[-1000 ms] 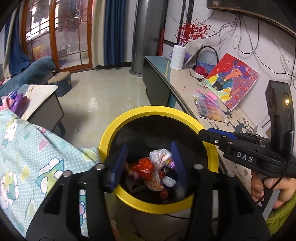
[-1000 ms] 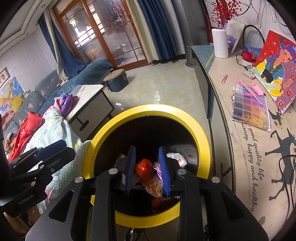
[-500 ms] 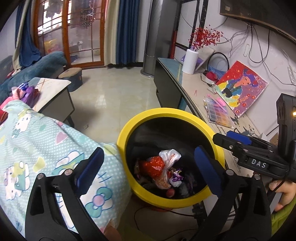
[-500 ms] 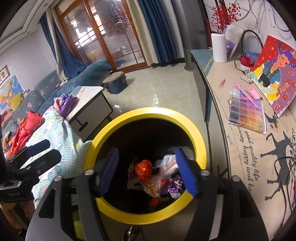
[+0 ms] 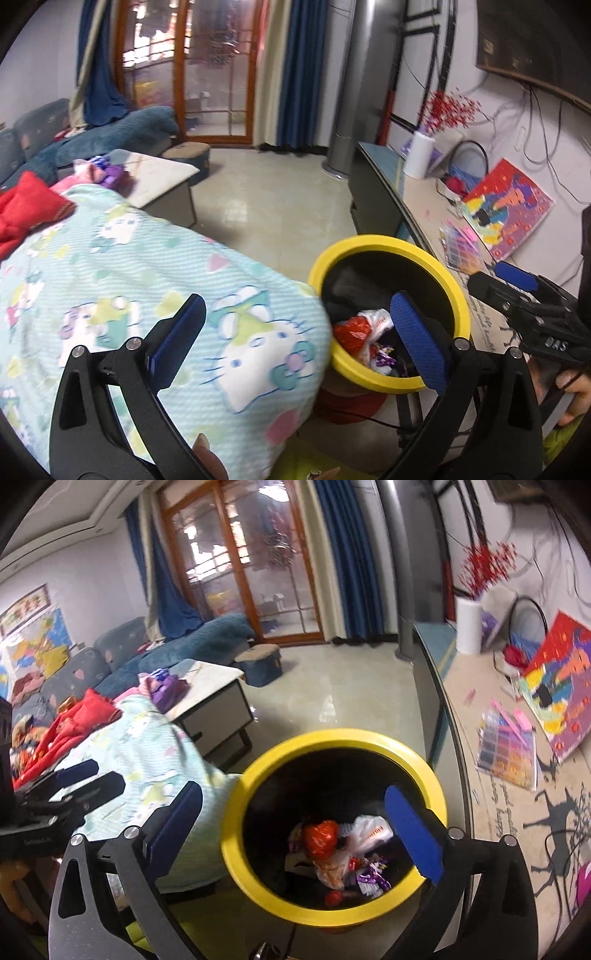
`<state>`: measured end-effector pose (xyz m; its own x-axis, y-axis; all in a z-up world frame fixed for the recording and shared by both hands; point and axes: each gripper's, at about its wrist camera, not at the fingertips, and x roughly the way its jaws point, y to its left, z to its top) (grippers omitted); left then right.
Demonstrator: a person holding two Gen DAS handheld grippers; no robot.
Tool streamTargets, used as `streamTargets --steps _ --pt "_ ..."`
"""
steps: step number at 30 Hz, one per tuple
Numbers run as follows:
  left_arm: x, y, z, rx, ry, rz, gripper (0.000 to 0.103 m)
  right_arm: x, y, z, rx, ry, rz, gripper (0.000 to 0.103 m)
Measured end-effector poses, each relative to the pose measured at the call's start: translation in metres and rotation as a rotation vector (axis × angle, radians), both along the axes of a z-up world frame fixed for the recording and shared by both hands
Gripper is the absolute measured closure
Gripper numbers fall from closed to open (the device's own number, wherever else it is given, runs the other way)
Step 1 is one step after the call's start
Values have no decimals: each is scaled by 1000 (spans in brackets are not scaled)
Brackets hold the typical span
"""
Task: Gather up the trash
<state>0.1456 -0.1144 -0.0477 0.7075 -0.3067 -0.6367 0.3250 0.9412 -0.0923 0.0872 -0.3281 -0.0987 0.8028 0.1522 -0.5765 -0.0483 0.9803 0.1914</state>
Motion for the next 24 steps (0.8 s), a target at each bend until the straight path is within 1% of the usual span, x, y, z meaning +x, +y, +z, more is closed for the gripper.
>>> streamTargets --steps 4,7,9,12,15,20,24 --pt "-16 22 10 -6 -53 47 11 -12 20 13 -9 -46 26 7" --pt "-31 39 17 -17 -98 76 11 -25 35 24 -15 -107 36 7" --pt "-42 49 22 -22 -135 99 11 -36 45 32 -42 -163 37 7" --pt "-57 61 28 -31 -179 130 11 -60 61 44 -94 -287 14 6" --pt "-77 71 32 -43 -224 149 11 -81 74 49 -122 -359 13 6" --pt "-101 85 34 -39 -271 186 11 -110 94 56 -171 -438 28 6" --pt "-115 93 32 -41 -277 198 11 -121 100 58 -157 -458 19 6"
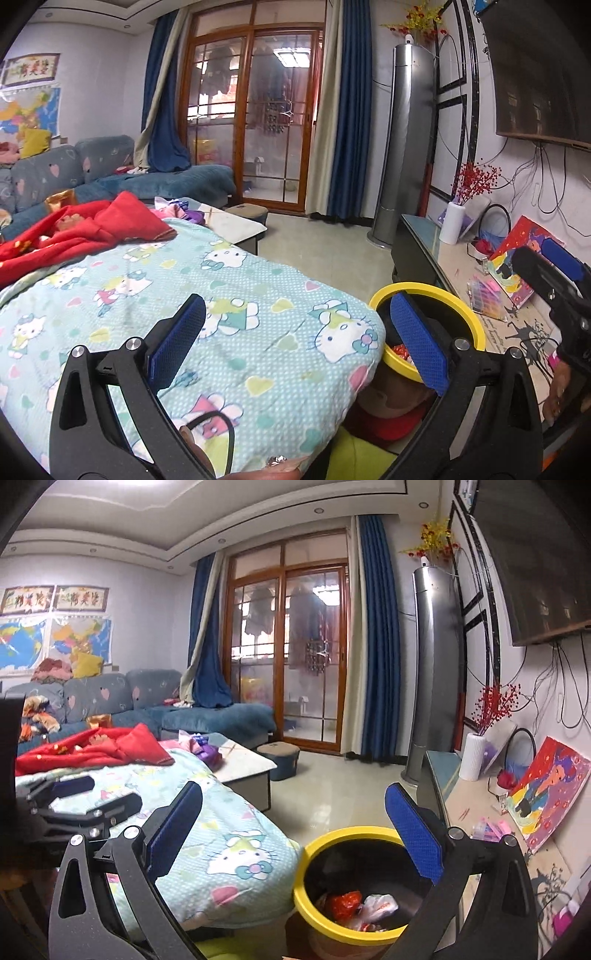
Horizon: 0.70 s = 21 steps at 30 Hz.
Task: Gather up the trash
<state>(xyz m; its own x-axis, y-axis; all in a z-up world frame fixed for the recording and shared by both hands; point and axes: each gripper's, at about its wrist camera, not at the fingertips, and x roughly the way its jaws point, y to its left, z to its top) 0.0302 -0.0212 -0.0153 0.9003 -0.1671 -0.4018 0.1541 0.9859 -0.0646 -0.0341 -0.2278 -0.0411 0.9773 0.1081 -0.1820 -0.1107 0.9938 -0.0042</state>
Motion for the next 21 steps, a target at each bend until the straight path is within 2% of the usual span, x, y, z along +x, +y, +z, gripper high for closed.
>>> streamTargets --steps 7,21 --pt "-9 7 -3 -5 -1 20 11 9 2 -9 24 58 -24 6" --pt "-9 7 -4 -1 2 16 11 11 10 -16 0 67 -10 6"
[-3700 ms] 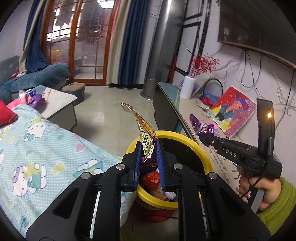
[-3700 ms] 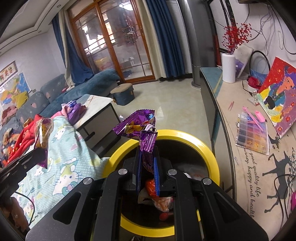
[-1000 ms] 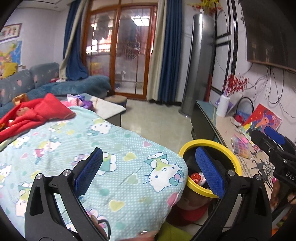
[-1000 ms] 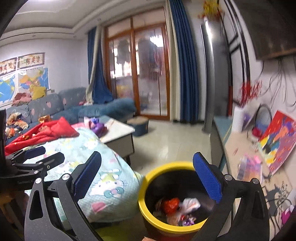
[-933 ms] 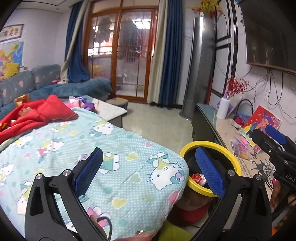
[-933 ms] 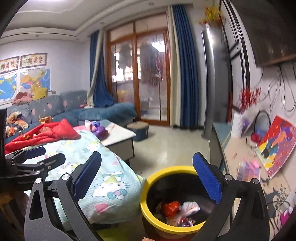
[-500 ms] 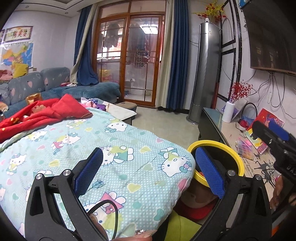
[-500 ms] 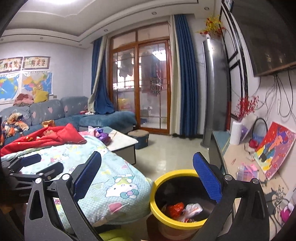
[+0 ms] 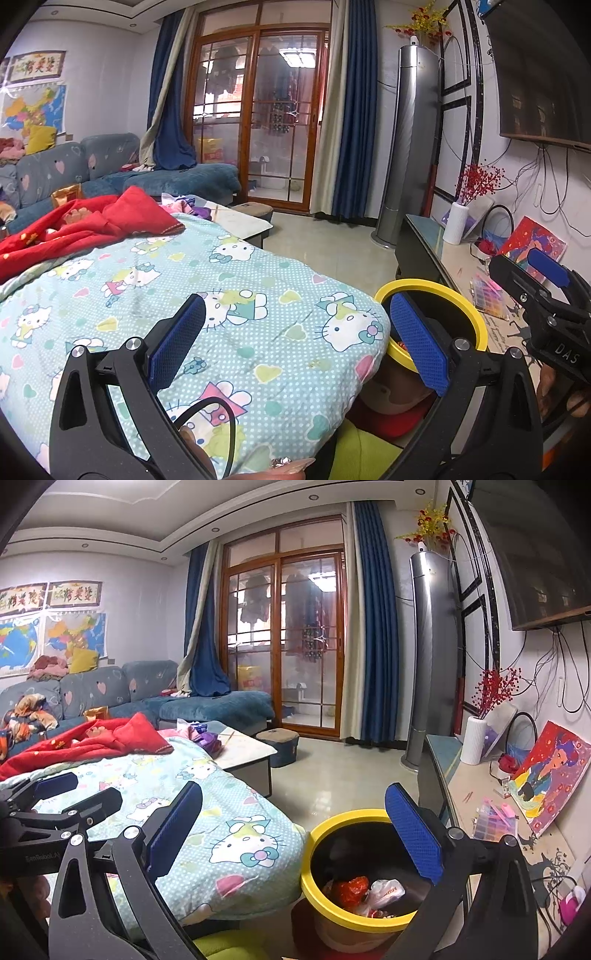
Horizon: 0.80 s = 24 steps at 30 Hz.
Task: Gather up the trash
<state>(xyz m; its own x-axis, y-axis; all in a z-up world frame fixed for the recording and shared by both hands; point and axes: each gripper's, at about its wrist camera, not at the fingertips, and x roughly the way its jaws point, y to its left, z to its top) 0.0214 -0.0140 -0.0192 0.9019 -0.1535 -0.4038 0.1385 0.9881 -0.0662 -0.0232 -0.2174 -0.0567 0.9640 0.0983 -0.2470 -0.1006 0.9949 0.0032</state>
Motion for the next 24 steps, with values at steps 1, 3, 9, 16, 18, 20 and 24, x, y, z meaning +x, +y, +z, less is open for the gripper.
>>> streamTargets --steps 1,3,9,16,18,20,24 --pt "0 0 0 -1 -1 -1 11 0 0 0 -1 1 -1 6" --pt "0 0 0 -1 -1 -2 11 0 1 -1 -2 3 -1 6" --pt "0 0 0 -2 -2 -2 11 0 1 -2 0 -8 -4 6" --pt "0 1 0 -2 -2 -1 11 0 -1 -1 -2 -11 2 6" --pt "0 1 0 -1 -1 -2 11 0 -1 -1 -3 -10 2 6" --pt "0 1 0 -1 -1 -1 11 1 -1 -1 -3 -11 1 6" --pt "0 1 0 -1 -3 -2 11 0 -2 -1 -3 -13 0 6"
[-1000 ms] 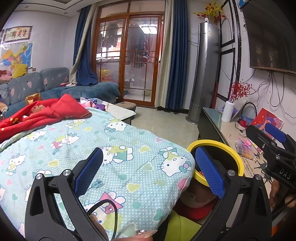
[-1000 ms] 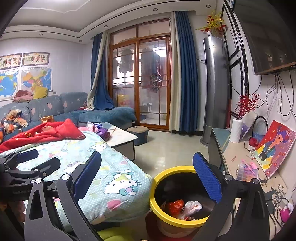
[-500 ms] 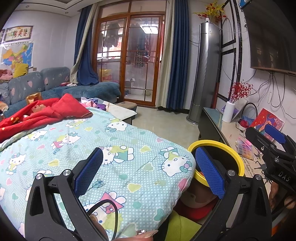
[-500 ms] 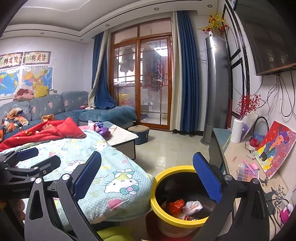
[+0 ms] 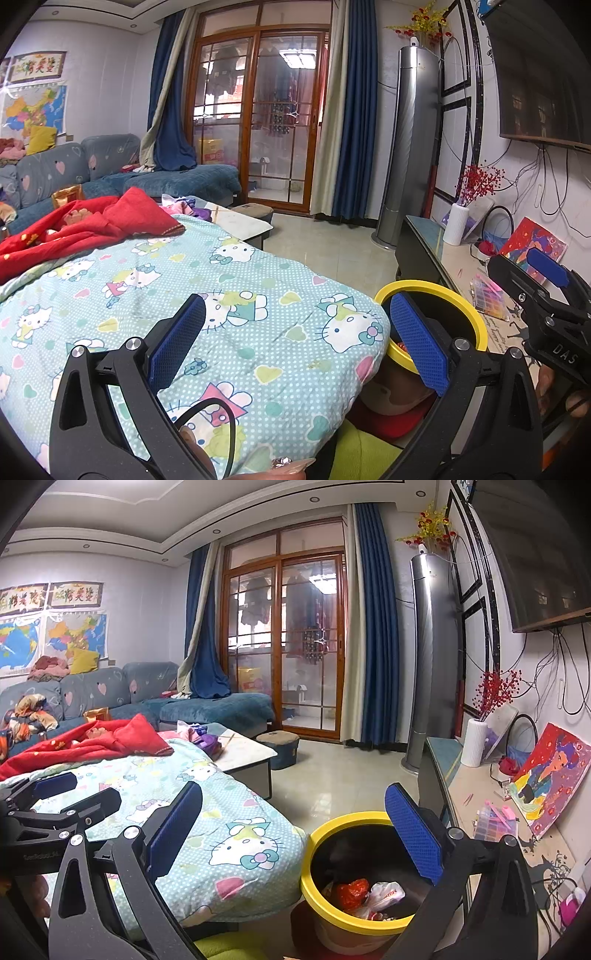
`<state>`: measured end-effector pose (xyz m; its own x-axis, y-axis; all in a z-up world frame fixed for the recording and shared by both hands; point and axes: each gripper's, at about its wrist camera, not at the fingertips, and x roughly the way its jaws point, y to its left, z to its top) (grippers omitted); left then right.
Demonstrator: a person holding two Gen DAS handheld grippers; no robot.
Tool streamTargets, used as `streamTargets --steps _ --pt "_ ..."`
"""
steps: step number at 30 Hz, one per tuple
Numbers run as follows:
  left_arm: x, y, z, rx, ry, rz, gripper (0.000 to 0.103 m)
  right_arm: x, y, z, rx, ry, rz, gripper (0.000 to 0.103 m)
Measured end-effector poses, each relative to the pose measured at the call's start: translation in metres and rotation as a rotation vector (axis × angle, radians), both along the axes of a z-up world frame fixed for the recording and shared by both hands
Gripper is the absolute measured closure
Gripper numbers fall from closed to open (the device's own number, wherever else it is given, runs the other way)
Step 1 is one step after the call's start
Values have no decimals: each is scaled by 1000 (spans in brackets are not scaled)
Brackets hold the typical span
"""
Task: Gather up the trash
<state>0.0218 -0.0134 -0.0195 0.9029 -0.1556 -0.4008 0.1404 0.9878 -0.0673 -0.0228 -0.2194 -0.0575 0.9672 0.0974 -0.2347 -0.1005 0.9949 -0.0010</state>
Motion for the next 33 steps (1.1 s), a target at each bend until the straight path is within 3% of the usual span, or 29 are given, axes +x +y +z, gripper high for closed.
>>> streamTargets --steps 18,23,25,28,32,33 --pt "-1 -2 1 15 0 -2 11 -1 0 2 -6 -28 -4 6" --pt "-4 19 7 -33 21 21 11 1 30 19 -23 -82 103 6" --pt "-6 47 9 -62 52 74 11 8 56 28 19 -67 194 6" --pt "-16 117 11 -101 100 248 11 23 118 38 50 12 384 6" --pt "-51 255 3 -89 171 683 11 37 264 24 -31 240 748 6" --pt "-57 276 -1 -83 195 756 11 37 288 19 -44 282 790 6"
